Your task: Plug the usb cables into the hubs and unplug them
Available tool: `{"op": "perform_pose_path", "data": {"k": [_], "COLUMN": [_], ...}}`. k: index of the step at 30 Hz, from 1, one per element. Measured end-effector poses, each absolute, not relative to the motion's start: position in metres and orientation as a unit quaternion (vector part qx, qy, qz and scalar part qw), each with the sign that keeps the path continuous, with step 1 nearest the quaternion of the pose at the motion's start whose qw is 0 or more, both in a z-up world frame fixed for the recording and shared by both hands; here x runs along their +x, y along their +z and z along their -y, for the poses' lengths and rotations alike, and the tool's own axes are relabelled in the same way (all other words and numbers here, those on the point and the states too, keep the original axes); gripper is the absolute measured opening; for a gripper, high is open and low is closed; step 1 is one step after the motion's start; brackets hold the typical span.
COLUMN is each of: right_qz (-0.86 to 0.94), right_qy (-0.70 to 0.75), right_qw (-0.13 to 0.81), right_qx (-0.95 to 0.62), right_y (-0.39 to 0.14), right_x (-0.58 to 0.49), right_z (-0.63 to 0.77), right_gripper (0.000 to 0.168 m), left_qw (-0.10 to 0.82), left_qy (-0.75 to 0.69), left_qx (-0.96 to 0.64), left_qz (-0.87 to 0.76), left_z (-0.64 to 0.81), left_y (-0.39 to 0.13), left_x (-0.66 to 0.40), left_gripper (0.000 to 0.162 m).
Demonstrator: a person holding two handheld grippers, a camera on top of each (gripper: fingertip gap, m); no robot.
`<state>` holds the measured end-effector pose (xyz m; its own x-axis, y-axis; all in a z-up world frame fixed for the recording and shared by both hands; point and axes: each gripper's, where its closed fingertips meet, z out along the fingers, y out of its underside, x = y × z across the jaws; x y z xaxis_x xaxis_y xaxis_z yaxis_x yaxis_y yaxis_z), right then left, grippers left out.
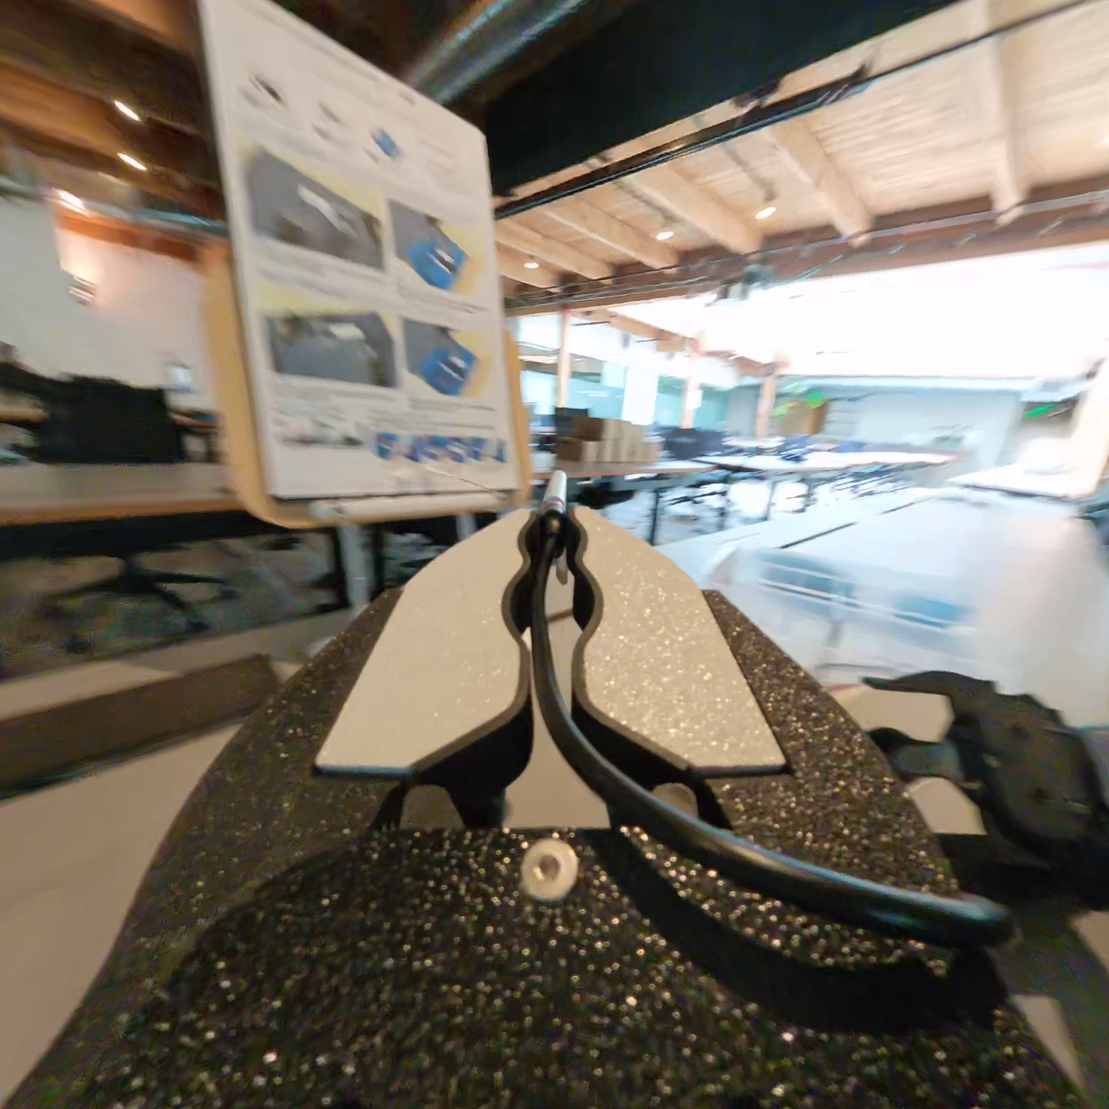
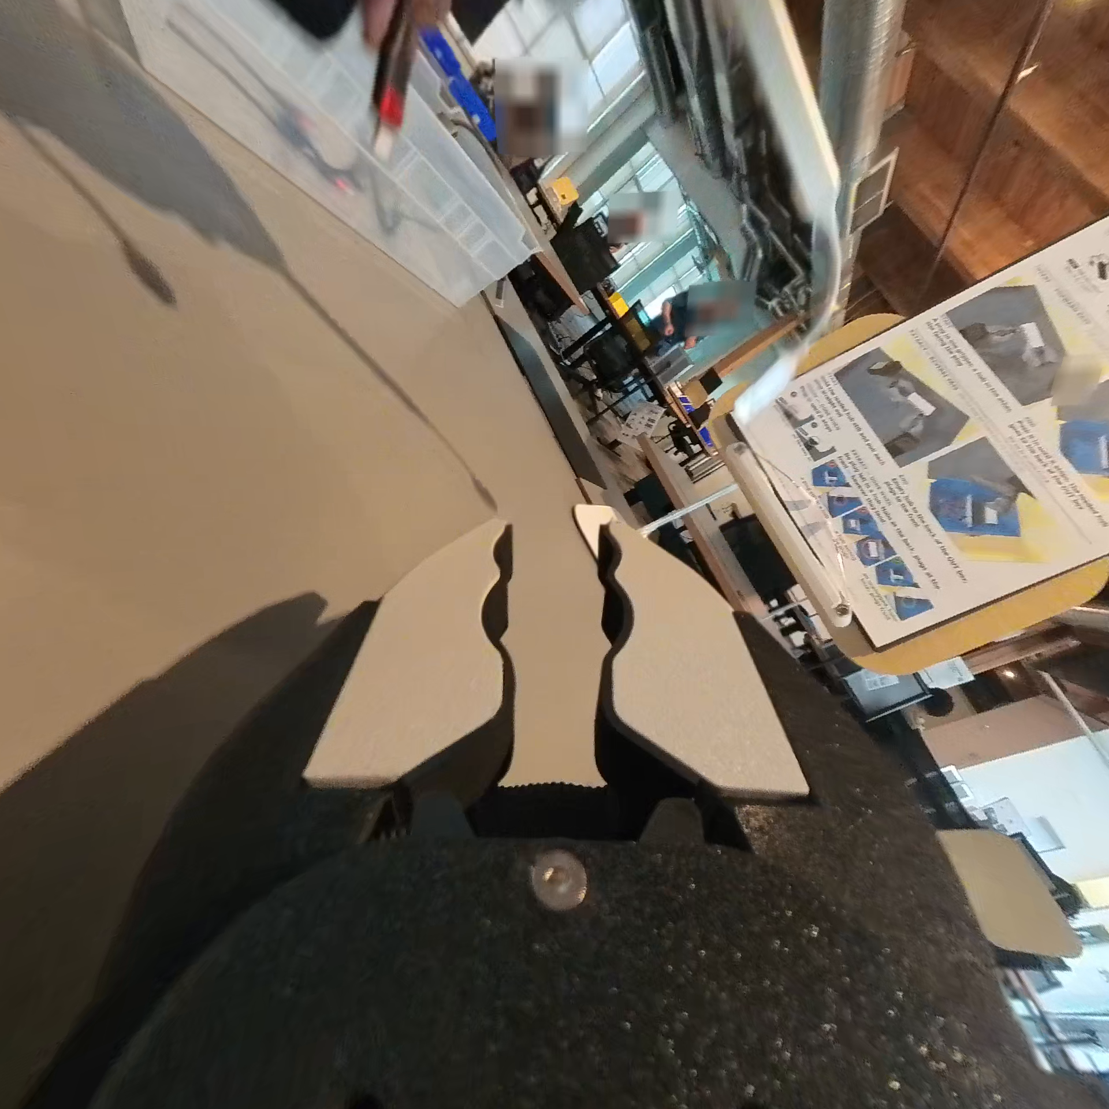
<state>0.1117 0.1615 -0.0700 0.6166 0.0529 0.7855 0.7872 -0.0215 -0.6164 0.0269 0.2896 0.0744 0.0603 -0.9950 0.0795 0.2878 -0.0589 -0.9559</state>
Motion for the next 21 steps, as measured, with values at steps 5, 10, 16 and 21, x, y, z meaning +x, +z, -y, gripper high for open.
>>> {"op": "perform_pose_path", "data": {"k": [5, 10, 16, 21], "right_qz": [0.332, 0.349, 0.354, 0.354], "right_qy": [-0.273, -0.267, -0.273, -0.279], "right_qw": [0.621, 0.619, 0.615, 0.61], "right_qx": [-0.655, -0.65, -0.649, -0.652], "right_y": [-0.075, -0.079, -0.081, -0.083], "right_x": [0.105, 0.096, 0.095, 0.097], "right_z": [-0.157, -0.153, -0.153, -0.154], "right_gripper": [0.026, 0.025, 0.025, 0.024], "left_qw": [0.7, 0.673, 0.645, 0.574], "left_qy": [-0.313, -0.102, 0.077, 0.209], "left_qx": [-0.479, -0.476, -0.423, -0.366], "left_qz": [-0.427, -0.556, -0.631, -0.702], "left_z": [-0.353, -0.408, -0.469, -0.485], "left_y": [0.143, 0.132, 0.081, 0.017], "left_x": [-0.061, -0.108, -0.13, -0.121], "left_gripper": [0.007, 0.007, 0.008, 0.007]}}
